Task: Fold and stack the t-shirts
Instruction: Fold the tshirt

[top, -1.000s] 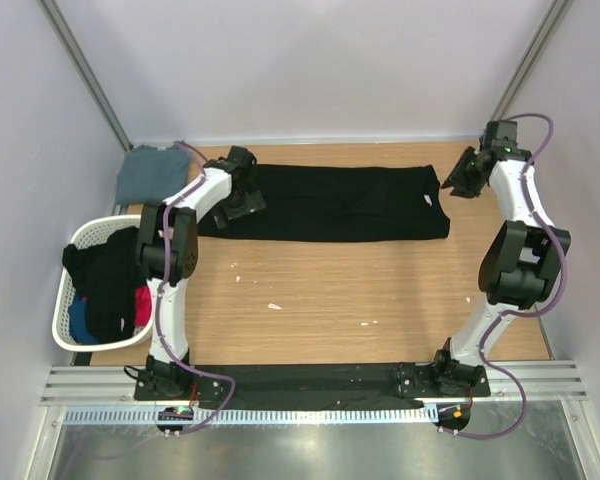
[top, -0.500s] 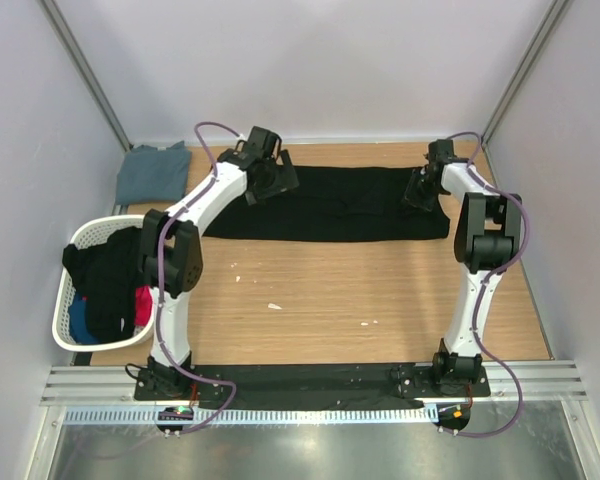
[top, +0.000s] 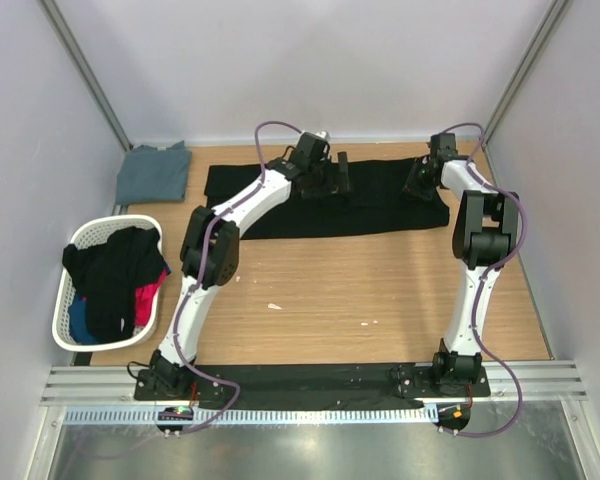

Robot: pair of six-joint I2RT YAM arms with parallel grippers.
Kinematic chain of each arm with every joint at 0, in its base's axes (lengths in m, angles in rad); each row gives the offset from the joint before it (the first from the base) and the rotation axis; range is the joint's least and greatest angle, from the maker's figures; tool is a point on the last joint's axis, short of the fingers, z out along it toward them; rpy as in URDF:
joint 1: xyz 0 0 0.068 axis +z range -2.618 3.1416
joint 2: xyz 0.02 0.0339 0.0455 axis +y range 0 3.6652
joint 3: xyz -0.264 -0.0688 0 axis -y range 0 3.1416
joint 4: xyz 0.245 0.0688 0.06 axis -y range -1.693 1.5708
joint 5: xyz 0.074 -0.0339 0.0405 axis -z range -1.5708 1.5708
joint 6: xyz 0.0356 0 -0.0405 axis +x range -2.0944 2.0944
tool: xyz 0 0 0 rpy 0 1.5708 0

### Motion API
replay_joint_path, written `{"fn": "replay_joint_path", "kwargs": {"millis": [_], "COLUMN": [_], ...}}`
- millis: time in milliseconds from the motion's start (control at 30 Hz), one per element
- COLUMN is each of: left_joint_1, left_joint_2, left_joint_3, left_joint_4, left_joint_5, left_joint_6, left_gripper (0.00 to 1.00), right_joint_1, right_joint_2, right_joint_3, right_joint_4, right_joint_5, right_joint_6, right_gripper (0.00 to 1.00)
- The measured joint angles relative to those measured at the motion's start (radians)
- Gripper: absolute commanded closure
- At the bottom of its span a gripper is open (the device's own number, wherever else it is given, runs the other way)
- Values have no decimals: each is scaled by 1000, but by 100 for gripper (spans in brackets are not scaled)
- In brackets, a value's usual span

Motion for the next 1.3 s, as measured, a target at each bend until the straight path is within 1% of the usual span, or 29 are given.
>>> {"fn": "replay_joint_path", "kwargs": {"millis": [100, 300, 433, 533, 700, 767, 1033, 1100, 1300], "left_joint_1": [-21, -40, -37, -32, -26, -24, -8, 0, 14], "left_joint_2": [66, 78, 69, 67, 45, 33, -49, -77, -102], "left_joint_3": [84, 88, 49, 24, -47, -71, -156, -185, -225], "left_joint_4": [28, 31, 21, -5, -28, -35, -41, -40, -39], "left_joint_5": [6, -56, -100, -130, -154, -161, -170, -172, -176], "left_joint_6": [2, -10, -8, -7, -2, 4, 15, 16, 18], "left_gripper": [4, 4, 4, 4, 4, 4, 4, 4, 4], "right_joint_1": [-2, 5, 37, 58, 75, 78, 112, 116, 121], "right_joint_2": [0, -13, -44, -84, -136, -137, -137, -137, -129], "right_joint_3": [-5, -13, -13, -59, -174, -197, -222, -236, -244], "right_joint_4": [11, 25, -20, -28, -5, 6, 87, 116, 172], "right_joint_5": [-8, -18, 50, 72, 44, 39, 17, 15, 7], "right_joint_6": [18, 87, 115, 134, 180, 198, 285, 311, 355], "right_gripper": [66, 64, 66, 65, 61, 61, 59, 56, 56]}}
